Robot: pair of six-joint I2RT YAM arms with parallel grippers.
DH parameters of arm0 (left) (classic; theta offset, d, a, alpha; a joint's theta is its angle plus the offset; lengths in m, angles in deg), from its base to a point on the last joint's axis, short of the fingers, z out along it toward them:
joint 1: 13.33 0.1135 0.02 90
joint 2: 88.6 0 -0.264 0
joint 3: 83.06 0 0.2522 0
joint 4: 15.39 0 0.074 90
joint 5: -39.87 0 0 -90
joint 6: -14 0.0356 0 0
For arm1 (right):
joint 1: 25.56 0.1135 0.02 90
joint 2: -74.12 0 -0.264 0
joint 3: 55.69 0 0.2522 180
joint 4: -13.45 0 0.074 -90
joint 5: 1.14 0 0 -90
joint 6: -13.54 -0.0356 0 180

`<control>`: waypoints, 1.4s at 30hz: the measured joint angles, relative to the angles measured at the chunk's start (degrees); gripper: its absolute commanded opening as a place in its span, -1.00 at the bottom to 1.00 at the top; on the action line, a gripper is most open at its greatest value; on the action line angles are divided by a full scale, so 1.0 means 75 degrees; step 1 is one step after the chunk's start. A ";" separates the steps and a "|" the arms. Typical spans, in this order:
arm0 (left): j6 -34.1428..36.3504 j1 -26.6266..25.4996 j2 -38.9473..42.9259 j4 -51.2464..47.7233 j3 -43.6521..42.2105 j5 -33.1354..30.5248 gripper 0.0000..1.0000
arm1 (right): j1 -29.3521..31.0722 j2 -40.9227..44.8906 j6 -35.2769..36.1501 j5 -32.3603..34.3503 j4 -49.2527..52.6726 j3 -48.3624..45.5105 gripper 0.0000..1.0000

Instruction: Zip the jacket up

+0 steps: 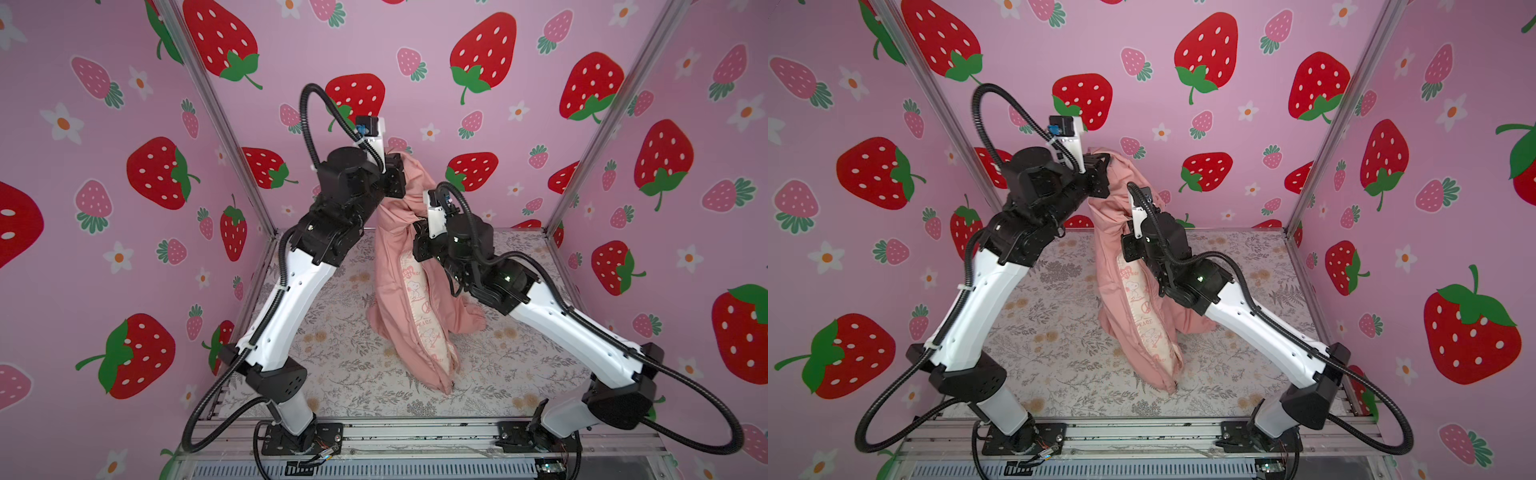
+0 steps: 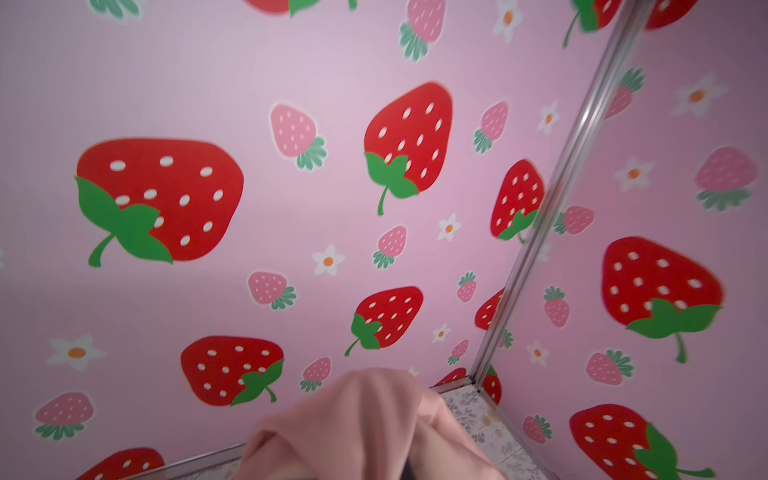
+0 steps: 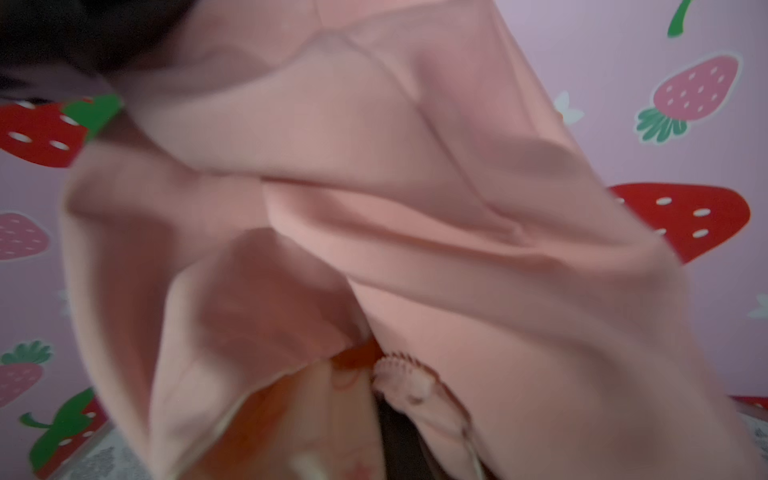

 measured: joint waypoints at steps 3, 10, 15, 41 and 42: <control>-0.0160 0.0455 -0.1087 -0.0204 0.0079 -0.0064 -1.00 | -0.0883 -0.1259 -0.0373 -0.0825 0.0347 0.0344 -1.00; -0.0781 0.1597 -0.3946 -0.1198 0.1976 -0.0058 -0.44 | -0.1594 -0.4409 -0.0793 -0.2180 0.1139 0.2664 -0.79; -0.1515 0.2232 -0.4677 -0.1588 0.2410 0.0114 0.68 | -0.1830 -0.6053 -0.1093 -0.2853 0.1626 0.4794 -0.06; -0.4398 0.2442 0.3704 0.0501 -0.9737 0.2600 0.98 | -0.3926 0.0329 -0.1355 -0.2940 0.0437 -0.4095 0.56; -0.4532 0.2410 0.3899 0.0597 -1.0217 0.2696 0.98 | -0.4057 0.0414 -0.1393 -0.3042 0.0326 -0.4552 0.56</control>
